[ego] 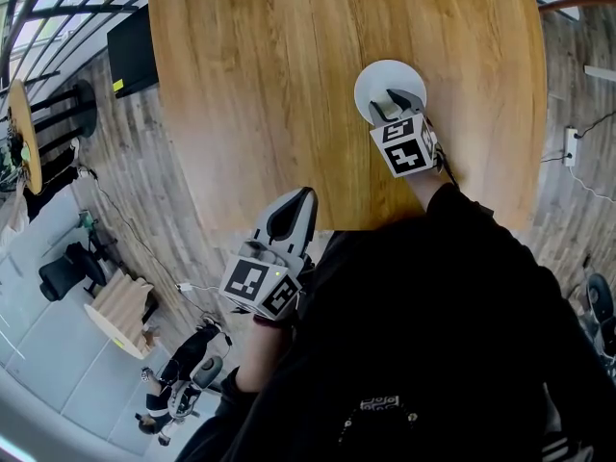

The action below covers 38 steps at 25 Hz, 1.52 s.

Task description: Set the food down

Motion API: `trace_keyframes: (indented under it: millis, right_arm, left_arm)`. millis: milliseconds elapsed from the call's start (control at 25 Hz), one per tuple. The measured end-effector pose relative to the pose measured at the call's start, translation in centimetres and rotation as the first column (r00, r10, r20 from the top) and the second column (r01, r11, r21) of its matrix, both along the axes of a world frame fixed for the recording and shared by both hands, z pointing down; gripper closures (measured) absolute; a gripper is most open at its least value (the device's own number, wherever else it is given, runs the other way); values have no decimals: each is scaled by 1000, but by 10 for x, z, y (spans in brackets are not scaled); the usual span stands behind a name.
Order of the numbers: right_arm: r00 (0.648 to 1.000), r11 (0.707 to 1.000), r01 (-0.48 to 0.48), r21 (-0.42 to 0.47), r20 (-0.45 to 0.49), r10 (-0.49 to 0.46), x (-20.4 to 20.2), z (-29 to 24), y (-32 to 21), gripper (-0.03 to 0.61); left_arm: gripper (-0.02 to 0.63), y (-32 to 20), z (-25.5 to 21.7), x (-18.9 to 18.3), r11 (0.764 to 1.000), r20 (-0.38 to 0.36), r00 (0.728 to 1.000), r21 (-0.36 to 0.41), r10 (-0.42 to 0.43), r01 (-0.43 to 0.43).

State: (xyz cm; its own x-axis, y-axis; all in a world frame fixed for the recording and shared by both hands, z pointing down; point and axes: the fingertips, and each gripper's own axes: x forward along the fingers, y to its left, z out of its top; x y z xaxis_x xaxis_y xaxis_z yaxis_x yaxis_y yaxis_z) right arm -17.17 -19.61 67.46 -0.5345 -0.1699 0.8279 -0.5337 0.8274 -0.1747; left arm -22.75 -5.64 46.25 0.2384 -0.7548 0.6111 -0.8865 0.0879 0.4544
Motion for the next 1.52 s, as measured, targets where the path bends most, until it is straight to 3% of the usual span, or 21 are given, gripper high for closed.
trace_keyframes:
  millis: [440,560,680,1000,1160,1240,1360,1520]
  right_arm:
    - [998,999,46,27,-41,-45,-2,7,2,405]
    - [997,998,63,19,-34,-63,-5,6,9,362]
    - [998,998,55,37,-13,-54,-7,-5,8,359]
    - [989,997,-82,15,121,80,14,-70,-5,359]
    - [975,996,-83,43,210,72,40,-121,4,360]
    - [968,998,-39,46,251,26,52,-141,14,383]
    - [946,999,9,45,323,-23,75,-174,34,507]
    - [889,996,-85,15,452,69,113,-229,25,551]
  left_arm:
    - [609,6,0,-3,1000,-6,1000,1,-14,14]
    - [609,7,0,-1,1000,-11,1000,5,-11,11]
    - [609,4,-2,2,1000,-10,1000,16,11,-11]
    - [609,-5,-17,21,993,7,995,67,101,-101]
    - [609,-5,-28,31,983,18,989,109,144,-145]
    - [609,-12,-35,37,972,28,983,147,183,-185]
    - [609,-20,-53,49,949,42,970,200,239,-243]
    - [609,-35,-71,62,910,68,949,268,309,-316]
